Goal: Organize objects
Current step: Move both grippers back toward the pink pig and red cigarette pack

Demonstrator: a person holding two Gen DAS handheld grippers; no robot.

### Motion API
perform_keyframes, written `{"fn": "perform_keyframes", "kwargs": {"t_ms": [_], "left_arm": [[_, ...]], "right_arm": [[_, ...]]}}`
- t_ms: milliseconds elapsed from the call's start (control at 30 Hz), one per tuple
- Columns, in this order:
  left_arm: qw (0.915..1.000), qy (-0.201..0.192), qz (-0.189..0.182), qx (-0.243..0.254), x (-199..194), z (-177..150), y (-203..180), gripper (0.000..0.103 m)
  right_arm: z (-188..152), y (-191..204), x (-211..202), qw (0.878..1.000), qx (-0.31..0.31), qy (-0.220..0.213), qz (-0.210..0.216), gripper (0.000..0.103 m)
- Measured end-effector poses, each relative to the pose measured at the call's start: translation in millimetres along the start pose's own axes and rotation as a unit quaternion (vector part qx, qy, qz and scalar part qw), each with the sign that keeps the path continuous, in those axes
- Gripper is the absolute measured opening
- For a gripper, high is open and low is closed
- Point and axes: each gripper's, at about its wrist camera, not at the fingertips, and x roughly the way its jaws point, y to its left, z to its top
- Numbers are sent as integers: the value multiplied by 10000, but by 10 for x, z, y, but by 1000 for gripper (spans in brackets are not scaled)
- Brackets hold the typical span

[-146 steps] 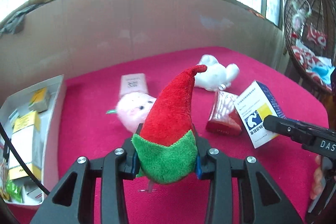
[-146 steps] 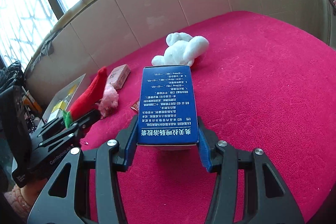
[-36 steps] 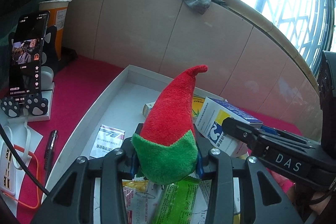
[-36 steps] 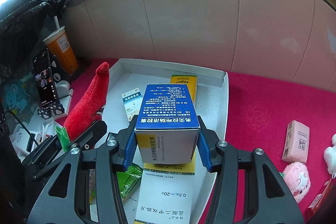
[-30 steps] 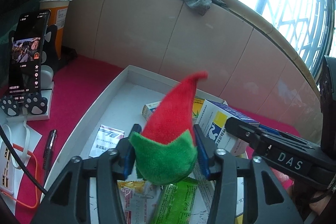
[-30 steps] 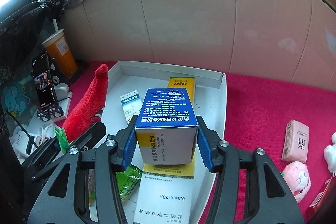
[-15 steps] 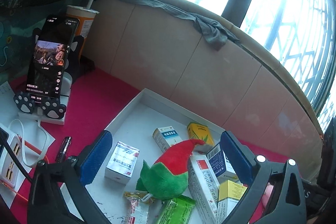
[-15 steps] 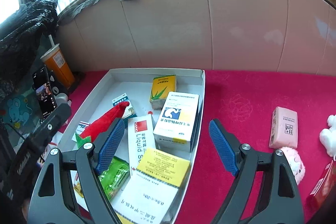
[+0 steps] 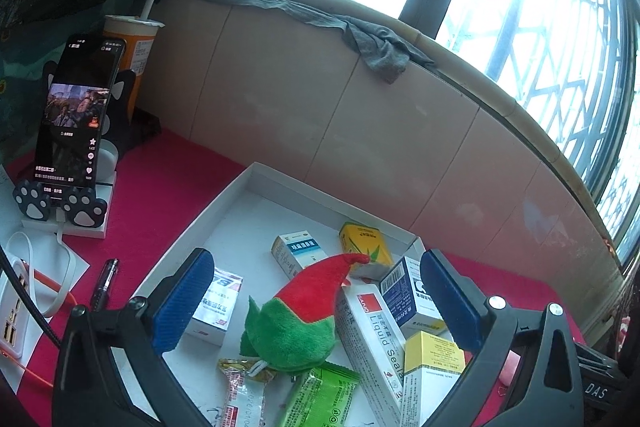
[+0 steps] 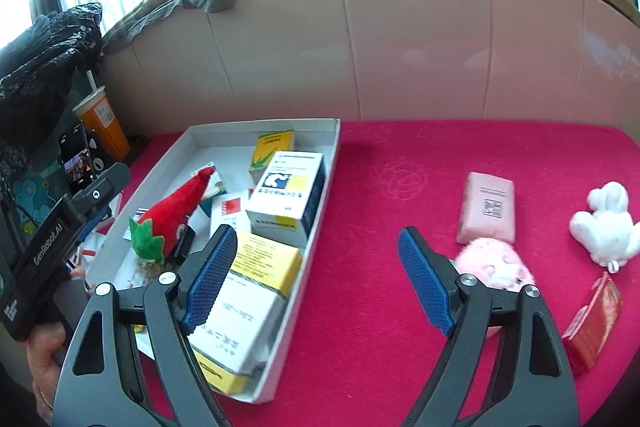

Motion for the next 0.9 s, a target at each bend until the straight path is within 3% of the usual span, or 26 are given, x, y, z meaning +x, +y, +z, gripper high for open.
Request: {"fn": "perform_keyframes", "kwargs": {"t_ms": [300,500,900], "left_arm": [[9995,66,-143,260,-1,-47,-131,103],[9972,165,-375,633,-8,-130,-328,103],[9886,448,-1003,1028,19,-280,-598,103]], "right_arm": [[-190,-320,-398,9989,143,-296,-338,84],[-312,-625,-642,9949,318,-515,-809,84],[-607,-1495,-762,9763,1129,-225,-1830,84]]}}
